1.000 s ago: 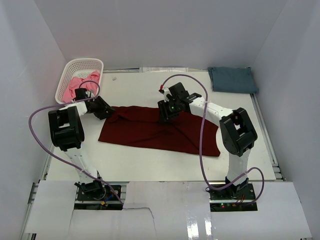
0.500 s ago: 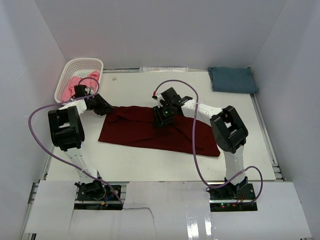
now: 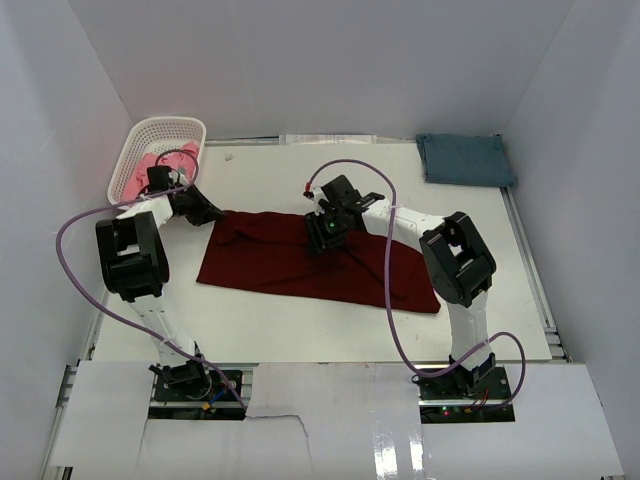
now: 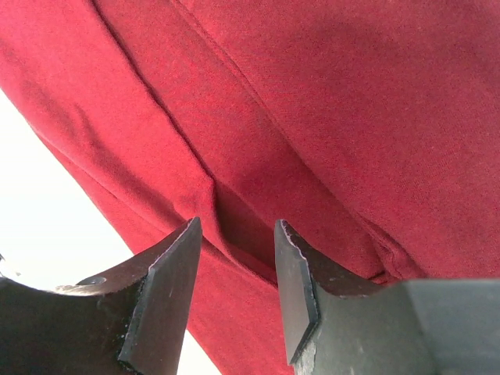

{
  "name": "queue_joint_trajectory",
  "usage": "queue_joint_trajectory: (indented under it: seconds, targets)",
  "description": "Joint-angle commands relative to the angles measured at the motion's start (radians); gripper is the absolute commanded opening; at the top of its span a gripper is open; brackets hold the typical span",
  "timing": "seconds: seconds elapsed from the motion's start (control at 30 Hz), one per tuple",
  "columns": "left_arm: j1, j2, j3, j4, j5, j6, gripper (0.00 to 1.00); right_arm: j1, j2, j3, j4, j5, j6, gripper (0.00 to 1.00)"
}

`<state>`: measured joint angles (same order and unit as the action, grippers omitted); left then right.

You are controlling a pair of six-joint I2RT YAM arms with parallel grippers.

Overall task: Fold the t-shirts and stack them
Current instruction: Fold the other side of the tshirt into a rectangle

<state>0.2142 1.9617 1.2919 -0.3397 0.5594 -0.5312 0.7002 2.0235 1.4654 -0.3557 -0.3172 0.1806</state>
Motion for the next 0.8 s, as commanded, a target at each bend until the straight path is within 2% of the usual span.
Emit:
queue_joint_trajectory:
  seconds: [0.0,0.07,0.23,0.33,0.43,0.47,0.53,0.57,0.6,0.77]
  targets:
    - [0.001,0.003,0.055,0.001,-0.024,0.033,0.06,-0.002,-0.042,0.009,0.031,0.0,-0.006,0.49]
    - [0.001,0.002,0.072,-0.005,-0.045,0.042,0.05,-0.002,-0.055,0.001,0.029,0.013,-0.006,0.49]
    - [-0.001,0.0,0.11,-0.044,-0.105,0.076,0.07,-0.014,-0.12,-0.062,0.034,0.157,0.003,0.49]
    - [0.001,-0.001,0.133,-0.061,-0.134,0.082,0.09,-0.034,-0.183,-0.097,0.034,0.231,0.007,0.53]
    - [-0.003,-0.003,0.149,-0.07,-0.151,0.089,0.2,-0.059,-0.249,-0.142,0.041,0.262,0.0,0.59]
    - [-0.003,-0.001,0.155,-0.076,-0.167,0.094,0.35,-0.07,-0.278,-0.16,0.038,0.271,-0.004,0.6]
    - [-0.004,0.002,0.178,-0.097,-0.182,0.1,0.43,-0.086,-0.304,-0.177,0.032,0.296,-0.003,0.6]
    - [-0.003,-0.001,0.187,-0.108,-0.194,0.105,0.51,-0.091,-0.325,-0.198,0.024,0.312,-0.006,0.61]
    - [-0.004,-0.006,0.202,-0.122,-0.219,0.106,0.55,-0.099,-0.331,-0.209,0.015,0.314,-0.007,0.61]
    - [-0.061,-0.078,0.21,-0.133,-0.246,0.119,0.58,-0.172,-0.344,-0.275,0.007,0.308,-0.013,0.61]
